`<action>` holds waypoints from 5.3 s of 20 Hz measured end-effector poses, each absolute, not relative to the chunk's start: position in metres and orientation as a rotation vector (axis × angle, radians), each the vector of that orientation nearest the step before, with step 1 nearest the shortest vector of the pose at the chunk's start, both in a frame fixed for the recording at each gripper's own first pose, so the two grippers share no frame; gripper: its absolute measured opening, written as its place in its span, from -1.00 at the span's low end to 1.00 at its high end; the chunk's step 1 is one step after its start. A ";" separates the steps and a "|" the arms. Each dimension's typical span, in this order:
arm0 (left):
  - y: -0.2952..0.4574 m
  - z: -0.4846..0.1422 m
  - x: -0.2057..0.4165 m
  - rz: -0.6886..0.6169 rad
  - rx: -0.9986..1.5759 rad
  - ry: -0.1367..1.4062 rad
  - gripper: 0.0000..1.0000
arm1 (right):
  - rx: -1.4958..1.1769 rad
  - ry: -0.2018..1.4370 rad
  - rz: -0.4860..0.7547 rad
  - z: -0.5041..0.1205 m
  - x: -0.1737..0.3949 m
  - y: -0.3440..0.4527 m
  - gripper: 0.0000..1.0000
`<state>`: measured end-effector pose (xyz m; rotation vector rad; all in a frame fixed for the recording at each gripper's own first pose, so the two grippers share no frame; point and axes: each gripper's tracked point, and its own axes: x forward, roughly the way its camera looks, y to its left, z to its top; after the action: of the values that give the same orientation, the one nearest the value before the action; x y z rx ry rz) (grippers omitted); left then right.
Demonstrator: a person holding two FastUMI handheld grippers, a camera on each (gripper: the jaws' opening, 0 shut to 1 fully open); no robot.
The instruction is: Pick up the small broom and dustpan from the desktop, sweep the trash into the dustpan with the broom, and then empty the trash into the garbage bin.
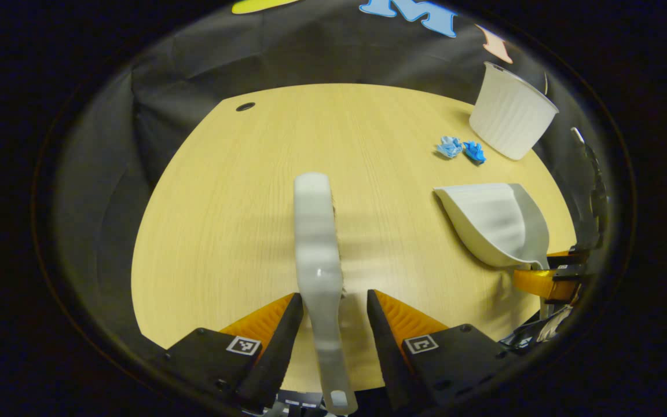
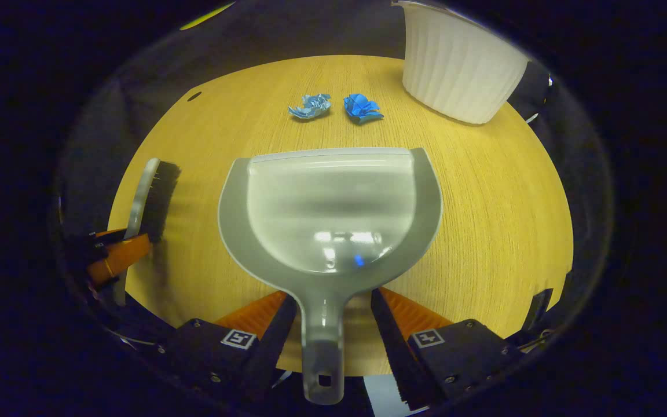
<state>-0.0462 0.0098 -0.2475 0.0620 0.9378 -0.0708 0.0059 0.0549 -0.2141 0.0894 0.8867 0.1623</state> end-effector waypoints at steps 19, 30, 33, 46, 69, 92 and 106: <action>0.010 -0.249 -0.031 -0.097 -0.030 0.980 -0.38 | 0.098 0.831 0.181 -0.213 0.018 0.055 -0.37; -0.012 -0.204 0.048 -0.162 0.023 0.907 -0.44 | 0.026 0.767 0.170 -0.195 0.038 0.018 -0.36; -0.031 -0.196 0.074 -0.211 0.061 0.907 -0.44 | 0.008 0.770 0.190 -0.193 0.047 0.011 -0.36; -0.116 -0.209 0.176 -0.410 0.267 0.980 -0.48 | -0.089 0.829 0.309 -0.181 0.061 -0.010 -0.37; -0.254 -0.187 0.165 -0.832 0.416 1.003 -0.44 | -0.081 0.841 0.348 -0.181 0.061 -0.009 -0.36; -0.161 -0.135 0.145 -0.536 0.117 0.801 -0.44 | -0.098 0.659 0.324 -0.111 0.072 0.020 -0.37; -0.087 -0.252 0.137 -0.350 -0.044 0.713 -0.44 | 0.000 0.505 0.431 0.025 0.043 0.029 -0.37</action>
<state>0.1370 -0.0875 -0.2523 -0.0443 0.7127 -0.3503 0.0426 0.0292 0.0249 -0.0005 0.5050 0.4314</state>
